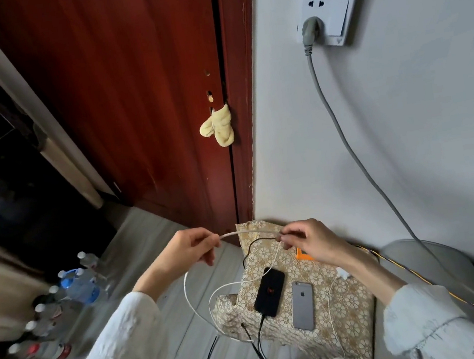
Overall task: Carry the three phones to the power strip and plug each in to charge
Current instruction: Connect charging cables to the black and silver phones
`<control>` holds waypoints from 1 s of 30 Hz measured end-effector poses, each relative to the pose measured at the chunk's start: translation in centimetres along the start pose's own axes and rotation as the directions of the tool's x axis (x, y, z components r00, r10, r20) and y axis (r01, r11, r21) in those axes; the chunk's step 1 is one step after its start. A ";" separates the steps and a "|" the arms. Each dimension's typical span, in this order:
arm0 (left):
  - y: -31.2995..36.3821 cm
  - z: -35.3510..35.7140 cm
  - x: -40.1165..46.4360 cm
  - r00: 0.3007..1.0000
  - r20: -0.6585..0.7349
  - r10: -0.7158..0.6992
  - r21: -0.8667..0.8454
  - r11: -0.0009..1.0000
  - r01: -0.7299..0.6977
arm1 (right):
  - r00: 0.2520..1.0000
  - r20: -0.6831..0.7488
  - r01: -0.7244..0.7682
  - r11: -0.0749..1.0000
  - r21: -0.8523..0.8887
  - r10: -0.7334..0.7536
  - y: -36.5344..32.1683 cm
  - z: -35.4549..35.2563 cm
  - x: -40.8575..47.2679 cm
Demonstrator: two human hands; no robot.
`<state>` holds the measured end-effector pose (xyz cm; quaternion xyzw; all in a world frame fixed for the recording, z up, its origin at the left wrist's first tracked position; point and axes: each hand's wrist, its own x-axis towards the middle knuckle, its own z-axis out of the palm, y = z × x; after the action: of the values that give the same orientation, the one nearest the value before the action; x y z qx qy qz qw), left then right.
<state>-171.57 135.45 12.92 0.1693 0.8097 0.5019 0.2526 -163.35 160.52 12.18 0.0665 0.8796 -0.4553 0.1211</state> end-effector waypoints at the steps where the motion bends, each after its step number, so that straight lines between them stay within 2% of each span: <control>1: -0.2 -0.2 -0.2 0.999 0.010 -0.031 -0.042 0.999 0.031 | 1.000 -0.010 -0.003 1.000 -0.001 0.003 0.2 -0.1 -0.1; 3: -0.3 0.2 -0.4 0.991 0.103 -0.081 -0.045 0.995 0.086 | 0.999 -0.028 0.026 1.000 -0.004 -0.026 0.2 0.2 -0.1; 5: 0.1 1.4 -0.4 0.971 0.214 -0.107 0.022 0.994 0.105 | 0.996 -0.037 0.086 0.996 -0.022 -0.087 -0.4 1.0 0.0; 7: 0.6 2.8 -0.1 0.959 0.258 -0.120 0.070 0.992 0.105 | 0.992 -0.044 0.116 0.992 -0.055 -0.118 -1.0 2.0 0.3; 12: -0.2 4.8 0.5 0.956 0.237 -0.173 0.013 0.984 0.175 | 0.996 -0.053 0.069 0.994 -0.089 -0.074 0.8 3.0 0.4; 14: -1.5 5.4 1.1 0.952 0.207 -0.227 -0.041 0.970 0.240 | 0.989 -0.122 0.077 0.992 -0.098 -0.089 2.3 3.5 0.5; 16: -3.4 6.2 2.1 0.948 0.147 -0.282 -0.084 0.951 0.296 | 0.977 -0.200 0.067 0.997 -0.035 -0.073 4.0 4.2 1.1; 19: -6.6 8.5 3.2 0.932 0.079 -0.354 -0.105 0.927 0.361 | 0.975 -0.195 -0.092 0.994 0.066 0.103 8.0 6.5 2.1; 23: -12.2 11.8 4.9 0.939 -0.041 -0.342 -0.101 0.936 0.337 | 0.935 -0.120 -0.329 0.942 0.061 0.334 16.1 10.6 3.5; 26: -16.9 13.8 6.0 0.920 -0.053 -0.388 -0.133 0.916 0.379 | 0.833 -0.060 -0.551 0.834 -0.015 0.550 22.3 13.5 4.5; 30: -22.9 16.8 6.6 0.899 -0.035 -0.437 -0.138 0.893 0.428 | 0.733 -0.092 -0.677 0.736 -0.004 0.674 29.2 16.8 6.1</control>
<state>-167.73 141.08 -15.37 -0.0478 0.8012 0.4888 0.3418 -160.03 163.70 -21.74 0.3980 0.8081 -0.3607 0.2418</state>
